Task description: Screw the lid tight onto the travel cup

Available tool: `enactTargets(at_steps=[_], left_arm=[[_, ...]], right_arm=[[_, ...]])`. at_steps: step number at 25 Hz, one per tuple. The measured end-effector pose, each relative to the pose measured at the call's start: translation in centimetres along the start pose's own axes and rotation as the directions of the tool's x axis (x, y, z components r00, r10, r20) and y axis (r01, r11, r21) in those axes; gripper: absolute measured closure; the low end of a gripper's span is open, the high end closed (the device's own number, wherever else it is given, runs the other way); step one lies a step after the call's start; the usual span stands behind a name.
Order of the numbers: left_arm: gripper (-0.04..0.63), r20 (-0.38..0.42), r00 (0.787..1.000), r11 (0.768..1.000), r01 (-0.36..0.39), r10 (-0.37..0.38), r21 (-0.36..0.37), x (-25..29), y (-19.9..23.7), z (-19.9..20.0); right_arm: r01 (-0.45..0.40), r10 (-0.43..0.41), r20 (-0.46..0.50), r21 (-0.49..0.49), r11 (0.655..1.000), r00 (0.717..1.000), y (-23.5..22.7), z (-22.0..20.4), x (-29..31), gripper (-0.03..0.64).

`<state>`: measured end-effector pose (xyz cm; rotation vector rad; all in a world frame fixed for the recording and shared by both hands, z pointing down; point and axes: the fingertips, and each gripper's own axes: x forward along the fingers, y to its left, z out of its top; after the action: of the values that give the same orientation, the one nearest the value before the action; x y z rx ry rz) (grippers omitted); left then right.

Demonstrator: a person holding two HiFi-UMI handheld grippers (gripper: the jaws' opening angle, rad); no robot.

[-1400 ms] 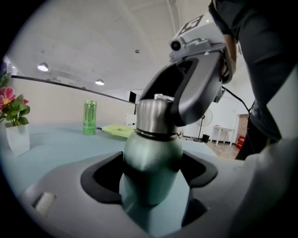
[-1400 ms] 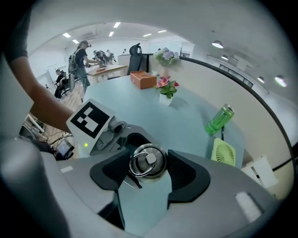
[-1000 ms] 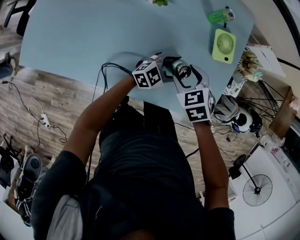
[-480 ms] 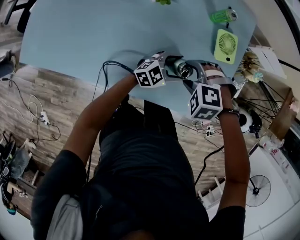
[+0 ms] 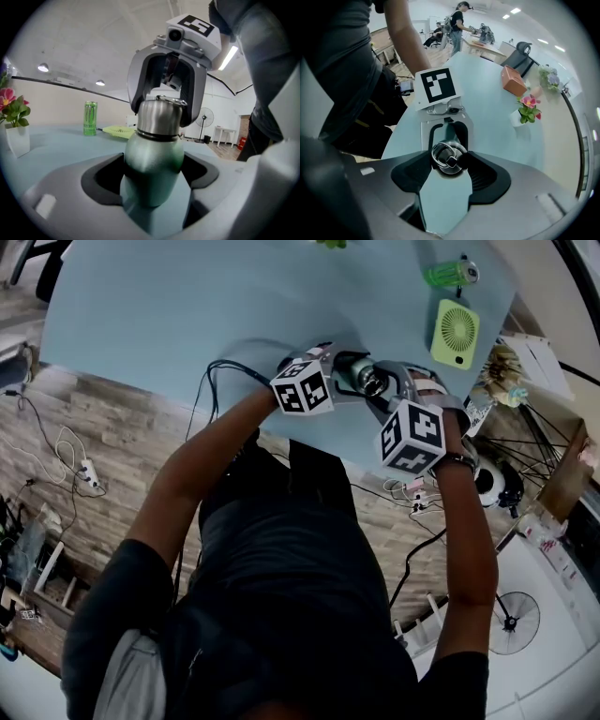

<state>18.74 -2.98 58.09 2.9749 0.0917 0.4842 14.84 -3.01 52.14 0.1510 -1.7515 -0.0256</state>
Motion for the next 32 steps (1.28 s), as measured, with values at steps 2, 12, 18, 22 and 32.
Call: enactTargets(at_steps=[2, 12, 18, 22, 32], left_arm=[[0.17, 0.0, 1.0, 1.0, 0.0, 0.0, 0.0, 0.0, 0.0, -0.1], [0.17, 0.0, 1.0, 1.0, -0.003, 0.003, 0.001, -0.2, 0.0, -0.1], [0.17, 0.001, 1.0, 1.0, -0.005, 0.005, 0.001, -0.2, 0.1, -0.1], [0.17, -0.001, 1.0, 1.0, -0.006, 0.006, 0.002, -0.2, 0.1, -0.1], [0.17, -0.001, 1.0, 1.0, -0.009, 0.009, 0.004, -0.2, 0.1, -0.1]], right_arm=[[0.014, -0.015, 0.012, 0.076, 0.997, 1.0, 0.0, 0.0, 0.1, 0.376], [0.092, -0.152, 0.064, 0.549, 0.831, 0.986, -0.9, 0.0, 0.1, 0.376], [0.156, -0.271, 0.04, 0.733, 0.662, 0.962, -1.9, 0.0, -0.4, 0.376], [0.191, -0.314, 0.003, 0.788, 0.585, 0.95, -1.7, -0.3, -0.2, 0.376], [0.127, -0.197, 0.051, 0.606, 0.786, 0.979, -1.0, 0.1, -1.2, 0.336]])
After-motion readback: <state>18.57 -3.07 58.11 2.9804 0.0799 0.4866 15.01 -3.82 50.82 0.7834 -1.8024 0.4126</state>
